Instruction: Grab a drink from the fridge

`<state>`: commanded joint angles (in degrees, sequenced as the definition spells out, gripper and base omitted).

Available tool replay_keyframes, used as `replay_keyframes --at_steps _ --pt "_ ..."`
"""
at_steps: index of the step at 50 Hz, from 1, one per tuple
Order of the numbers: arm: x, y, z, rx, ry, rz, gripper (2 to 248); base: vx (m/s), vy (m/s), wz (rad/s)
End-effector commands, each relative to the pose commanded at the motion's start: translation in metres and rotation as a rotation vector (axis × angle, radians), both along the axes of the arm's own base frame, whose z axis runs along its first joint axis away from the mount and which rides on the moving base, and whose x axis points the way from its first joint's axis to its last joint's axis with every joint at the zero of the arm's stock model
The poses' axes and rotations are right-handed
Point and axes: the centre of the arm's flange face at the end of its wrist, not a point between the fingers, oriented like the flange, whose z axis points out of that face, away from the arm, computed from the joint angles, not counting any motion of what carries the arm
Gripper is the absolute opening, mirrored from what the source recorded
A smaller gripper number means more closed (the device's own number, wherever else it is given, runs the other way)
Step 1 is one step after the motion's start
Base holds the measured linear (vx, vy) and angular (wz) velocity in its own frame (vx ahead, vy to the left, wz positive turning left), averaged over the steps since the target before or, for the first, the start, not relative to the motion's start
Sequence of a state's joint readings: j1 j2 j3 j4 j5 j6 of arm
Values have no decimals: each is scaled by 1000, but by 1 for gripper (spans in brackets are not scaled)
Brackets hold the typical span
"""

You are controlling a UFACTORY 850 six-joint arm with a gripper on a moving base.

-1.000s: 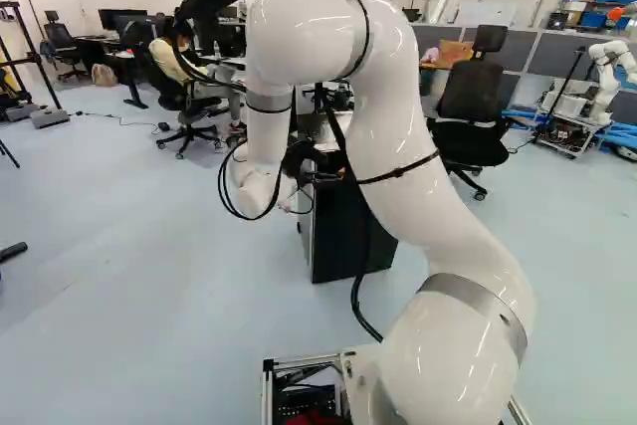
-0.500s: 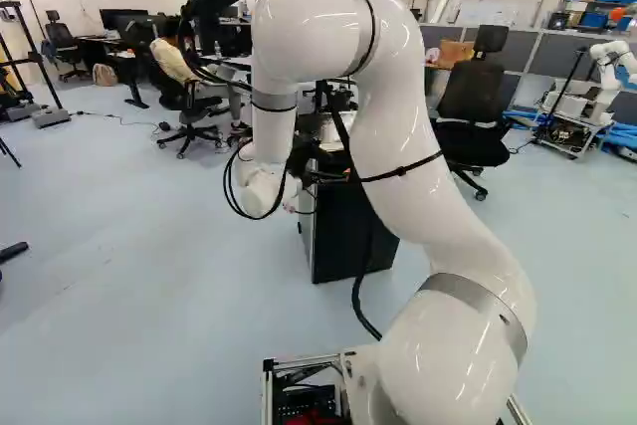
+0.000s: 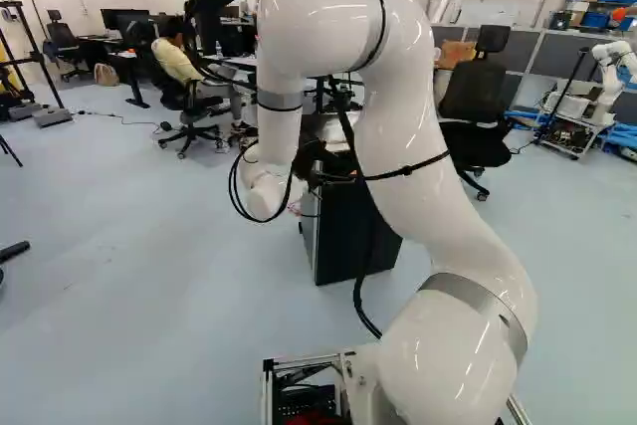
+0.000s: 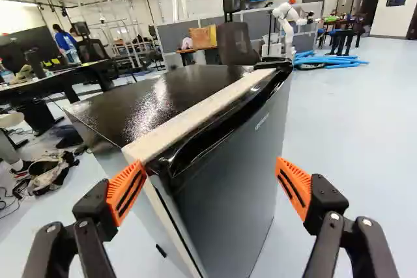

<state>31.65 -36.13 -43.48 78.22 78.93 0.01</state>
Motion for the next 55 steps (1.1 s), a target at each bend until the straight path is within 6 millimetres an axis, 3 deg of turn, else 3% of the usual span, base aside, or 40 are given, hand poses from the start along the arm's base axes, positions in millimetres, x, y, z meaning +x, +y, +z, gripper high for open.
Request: replay_keyframes --at_steps 55 --pt "-70 -15 3 -50 76 58 247 -1 -3 -2"
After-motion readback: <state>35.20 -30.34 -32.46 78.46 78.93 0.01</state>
